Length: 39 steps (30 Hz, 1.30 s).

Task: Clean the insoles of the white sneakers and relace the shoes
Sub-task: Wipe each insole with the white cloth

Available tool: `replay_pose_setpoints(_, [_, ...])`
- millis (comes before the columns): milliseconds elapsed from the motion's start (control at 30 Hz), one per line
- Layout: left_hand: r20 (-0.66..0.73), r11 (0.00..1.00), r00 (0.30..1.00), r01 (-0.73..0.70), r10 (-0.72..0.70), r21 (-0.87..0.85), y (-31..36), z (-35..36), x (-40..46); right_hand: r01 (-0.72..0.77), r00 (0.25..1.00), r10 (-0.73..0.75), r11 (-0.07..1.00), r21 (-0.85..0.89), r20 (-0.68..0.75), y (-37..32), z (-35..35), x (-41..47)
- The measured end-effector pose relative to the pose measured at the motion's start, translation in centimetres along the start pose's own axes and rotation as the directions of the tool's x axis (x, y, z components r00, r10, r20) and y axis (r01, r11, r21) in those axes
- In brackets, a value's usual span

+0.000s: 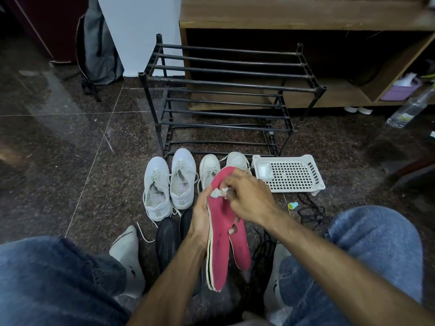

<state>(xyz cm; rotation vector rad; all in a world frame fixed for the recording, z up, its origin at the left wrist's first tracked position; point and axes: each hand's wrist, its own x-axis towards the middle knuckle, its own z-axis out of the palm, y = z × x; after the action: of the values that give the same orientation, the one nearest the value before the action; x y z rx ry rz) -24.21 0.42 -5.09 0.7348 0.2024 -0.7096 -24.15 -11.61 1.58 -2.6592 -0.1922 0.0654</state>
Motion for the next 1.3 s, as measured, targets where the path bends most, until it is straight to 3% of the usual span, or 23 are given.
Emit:
replay_pose_setpoints(167, [-0.067,0.995,0.996,-0.066,0.061,-0.079,0.8,1.1,0.1,-0.075,0.984,0.073,0.997,-0.007,-0.160,-1.4,0.8,-0.4])
replay_pose_setpoints(267, [-0.187,0.964,0.964,-0.217,0.187,-0.152,1.7,0.6,0.3,0.017,0.992,-0.005,0.996,0.091,-0.130,-3.0,2.6,-2.8])
replay_pose_setpoints(400, [-0.285,0.963,0.940,-0.232,0.187,-0.134,2.5,-0.3,0.3,0.061,0.997,-0.044,0.943,0.328,-0.060,-1.9,3.7,-4.8])
replay_pose_setpoints(600, [-0.187,0.969,0.972,-0.173,0.140,-0.174,1.9,1.4,0.7,-0.087,0.973,0.123,0.980,0.181,-0.195,-1.9,2.9,-1.9])
replay_pose_setpoints(767, [-0.267,0.974,0.956,-0.168,0.124,-0.150,3.4,-0.5,0.9,0.106,0.994,-0.104,0.934,0.342,-0.025,-2.3,2.9,-4.8])
replay_pose_setpoints(833, [-0.300,0.978,0.945,-0.170,0.128,-0.121,3.8,-0.5,1.2,0.167,0.980,-0.191,0.936,0.310,0.048,-2.2,3.5,-6.5])
replay_pose_setpoints(900, [-0.304,0.976,0.940,-0.191,0.152,-0.102,4.3,0.4,1.2,0.131,0.991,-0.133,0.931,0.341,-0.020,-1.7,4.4,-6.7])
replay_pose_setpoints(1000, [-0.261,0.957,0.951,-0.220,0.167,-0.191,5.0,1.4,1.4,0.005,0.986,0.094,0.802,0.597,-0.135,-1.0,4.8,-5.2])
replay_pose_setpoints(1067, [-0.272,0.942,0.949,-0.227,0.157,-0.248,5.1,1.4,1.4,-0.046,0.968,0.196,0.753,0.656,-0.157,-0.9,4.8,-4.1])
replay_pose_setpoints(1200, [-0.273,0.974,0.957,-0.152,0.102,-0.169,3.4,1.8,0.3,-0.113,0.947,0.274,0.776,0.620,-0.170,-1.3,4.9,-2.3])
replay_pose_setpoints(1300, [-0.231,0.979,0.972,-0.074,0.029,-0.192,1.7,1.7,-0.6,-0.167,0.960,0.250,0.870,0.464,-0.123,-1.8,4.4,-1.7])
